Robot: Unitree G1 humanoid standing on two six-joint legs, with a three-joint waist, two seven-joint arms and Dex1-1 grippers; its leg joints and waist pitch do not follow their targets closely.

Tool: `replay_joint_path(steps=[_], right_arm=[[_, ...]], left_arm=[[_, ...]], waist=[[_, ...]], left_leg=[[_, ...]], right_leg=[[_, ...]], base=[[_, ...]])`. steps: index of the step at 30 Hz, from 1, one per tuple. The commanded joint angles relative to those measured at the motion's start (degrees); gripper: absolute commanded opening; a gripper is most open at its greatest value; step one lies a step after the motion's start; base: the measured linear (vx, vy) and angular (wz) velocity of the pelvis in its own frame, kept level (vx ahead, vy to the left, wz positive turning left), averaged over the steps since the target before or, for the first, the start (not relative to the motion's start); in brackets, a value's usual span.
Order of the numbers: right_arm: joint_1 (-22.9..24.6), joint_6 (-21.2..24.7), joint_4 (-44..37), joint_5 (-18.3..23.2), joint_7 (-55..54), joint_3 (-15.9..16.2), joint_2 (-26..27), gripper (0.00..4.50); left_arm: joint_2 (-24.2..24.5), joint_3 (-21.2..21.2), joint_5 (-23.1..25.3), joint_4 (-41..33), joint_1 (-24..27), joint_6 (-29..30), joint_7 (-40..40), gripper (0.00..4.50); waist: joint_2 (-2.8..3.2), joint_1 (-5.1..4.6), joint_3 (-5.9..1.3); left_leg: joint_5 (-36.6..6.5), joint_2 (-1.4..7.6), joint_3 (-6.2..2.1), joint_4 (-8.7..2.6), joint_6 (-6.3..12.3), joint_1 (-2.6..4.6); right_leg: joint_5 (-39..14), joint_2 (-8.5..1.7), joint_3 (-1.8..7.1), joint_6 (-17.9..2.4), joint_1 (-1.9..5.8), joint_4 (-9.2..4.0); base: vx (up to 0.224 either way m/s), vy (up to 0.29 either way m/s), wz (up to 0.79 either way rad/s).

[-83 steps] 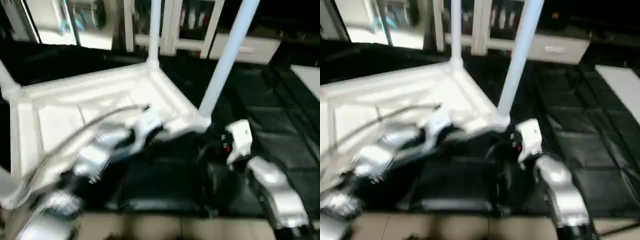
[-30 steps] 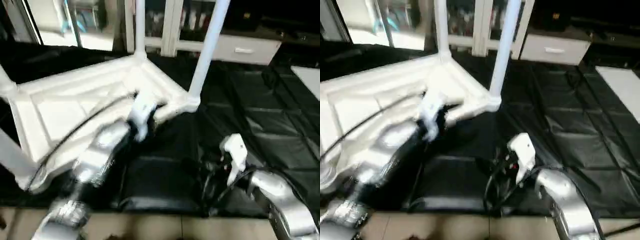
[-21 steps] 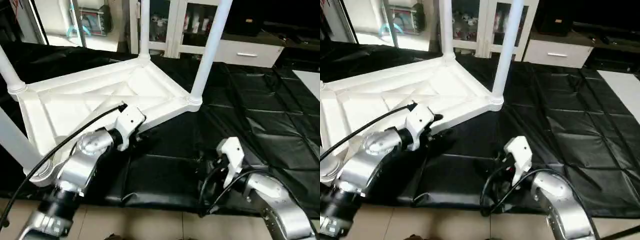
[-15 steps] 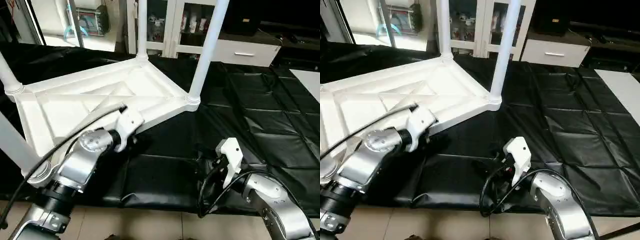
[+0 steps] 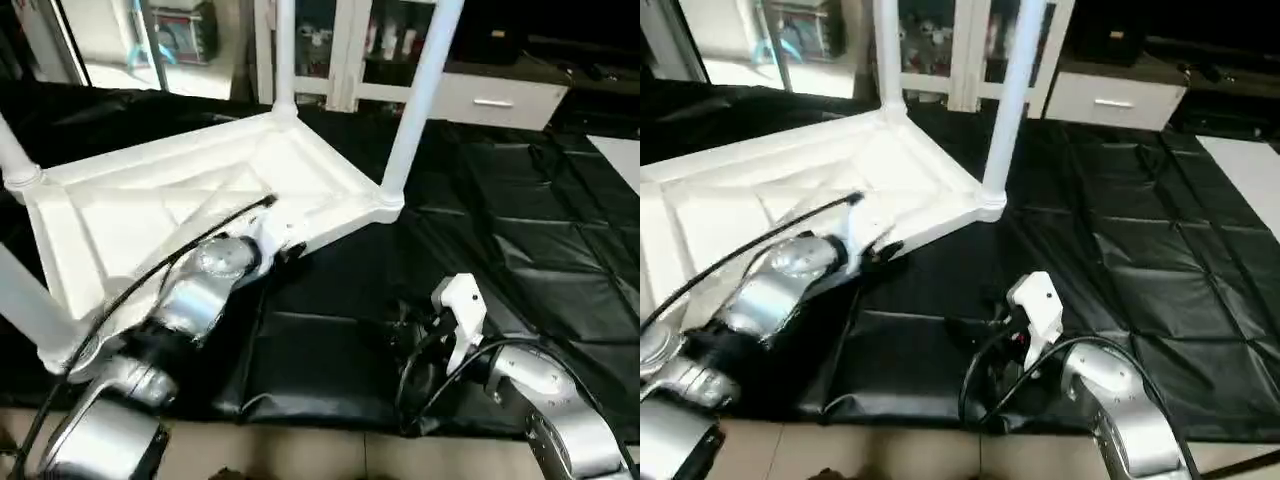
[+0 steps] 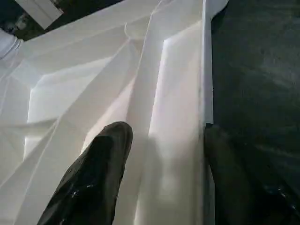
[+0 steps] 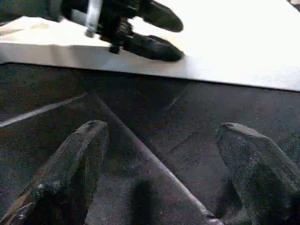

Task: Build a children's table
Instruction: Rotate table base

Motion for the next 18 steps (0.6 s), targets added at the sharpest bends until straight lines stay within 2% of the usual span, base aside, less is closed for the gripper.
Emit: replay_joint_path(steps=[1, 3, 4, 9, 10, 12, 13, 14, 15, 16, 18], right_arm=[[-0.6, -0.2, -0.3, 0.0, -0.3, -0.7, -0.5, 3.98], [-0.5, -0.2, -0.5, 0.1, -0.4, -1.1, -0.7, 3.98], [-0.4, -0.2, -0.5, 0.1, -0.4, -1.2, -0.7, 3.98], [0.3, 0.1, -1.2, 0.6, 0.1, -1.1, -0.8, 3.98], [0.4, 0.3, -1.5, 1.0, 0.5, -1.1, -0.9, 3.98], [1.1, 1.9, -2.7, 3.0, 2.9, -0.6, -1.7, 3.98], [1.1, 2.0, -2.8, 3.1, 3.0, -0.5, -1.7, 3.98], [1.2, 2.2, -3.0, 3.4, 3.3, -0.5, -1.8, 3.98], [1.2, 2.7, -3.3, 4.0, 3.8, -0.4, -1.9, 3.98], [1.3, 3.4, -3.8, 4.6, 4.5, 0.0, -2.1, 3.98], [1.3, 3.7, -4.2, 4.9, 5.0, 0.3, -2.2, 3.98]], left_arm=[[-1.6, 2.1, -1.5, 1.1, -1.9, -1.0, -0.7, 2.88], [-2.4, 3.6, -3.8, 0.0, -2.2, -0.1, -2.3, 2.88], [-2.5, 4.1, -5.4, -1.5, -1.9, 0.8, -3.9, 2.88], [-1.6, 3.5, -7.0, -4.4, -0.7, 2.3, -7.6, 2.88], [-0.9, 3.0, -7.8, -6.4, 0.2, 3.6, -10.3, 2.88], [1.3, 1.7, -12.4, -14.3, 3.9, 10.6, -21.2, 2.88], [1.5, 1.6, -12.6, -14.8, 4.1, 11.0, -21.7, 2.88], [2.0, 1.1, -13.1, -15.9, 4.6, 12.0, -23.1, 2.88], [2.8, 0.2, -12.9, -16.5, 5.1, 12.4, -24.3, 2.88], [3.6, -1.0, -11.6, -16.0, 5.5, 12.0, -24.6, 2.88], [3.7, -1.5, -10.6, -14.9, 5.5, 11.4, -24.0, 2.88]], waist=[[0.41, 0.30, -3.77], [0.28, 0.30, -3.75], [0.33, 0.31, -3.80], [0.41, 0.27, -3.95], [0.37, 0.26, -3.97], [0.39, 0.30, -3.90], [0.41, 0.31, -3.93], [0.53, 0.30, -3.86], [0.54, 0.19, -3.75], [0.60, 0.14, -3.60], [0.69, 0.19, -3.50]], left_leg=[[-13.3, 1.39, -0.97, -4.48, 1.26, 0.69], [-14.0, 1.45, -1.03, -4.55, 0.80, 0.63], [-13.8, 1.47, -1.06, -4.54, 0.82, 0.62], [-11.5, 1.53, -0.96, -4.40, 1.58, 0.62], [-11.0, 1.56, -0.97, -4.42, 1.75, 0.65], [-10.2, 1.67, -0.85, -4.44, 1.98, 0.67], [-10.1, 1.74, -0.89, -4.48, 2.01, 0.69], [-10.0, 1.77, -0.80, -4.49, 2.15, 0.72], [-10.5, 1.63, -0.67, -4.46, 2.27, 0.82], [-12.9, 1.69, -0.71, -4.65, 1.73, 0.95], [-14.9, 1.74, -0.75, -4.77, 1.11, 1.16]], right_leg=[[-13.3, -2.83, 2.21, -10.2, 2.86, -3.90], [-14.7, -2.88, 2.17, -10.2, 2.81, -4.01], [-14.1, -2.81, 2.16, -10.2, 2.79, -3.91], [-9.7, -2.66, 2.16, -11.6, 2.84, -3.35], [-8.8, -2.68, 2.14, -12.0, 2.93, -3.22], [-7.6, -2.76, 2.24, -13.2, 2.98, -2.93], [-7.3, -2.86, 2.25, -13.6, 3.13, -2.79], [-7.2, -2.73, 2.28, -13.6, 2.96, -2.85], [-7.5, -2.51, 2.28, -13.7, 2.76, -2.97], [-10.7, -2.53, 2.26, -12.7, 2.62, -3.41], [-13.2, -2.61, 2.29, -12.0, 2.51, -3.72]], base=[[0.000, 0.000, 0.00], [0.000, 0.000, 0.00], [0.000, 0.000, 0.00], [0.000, 0.000, 0.00], [0.000, 0.000, 0.00], [0.000, 0.000, 0.00], [0.000, 0.000, 0.00], [0.000, 0.000, 0.00], [0.000, 0.000, 0.00], [0.000, 0.000, 0.00], [0.000, 0.000, 0.00]])
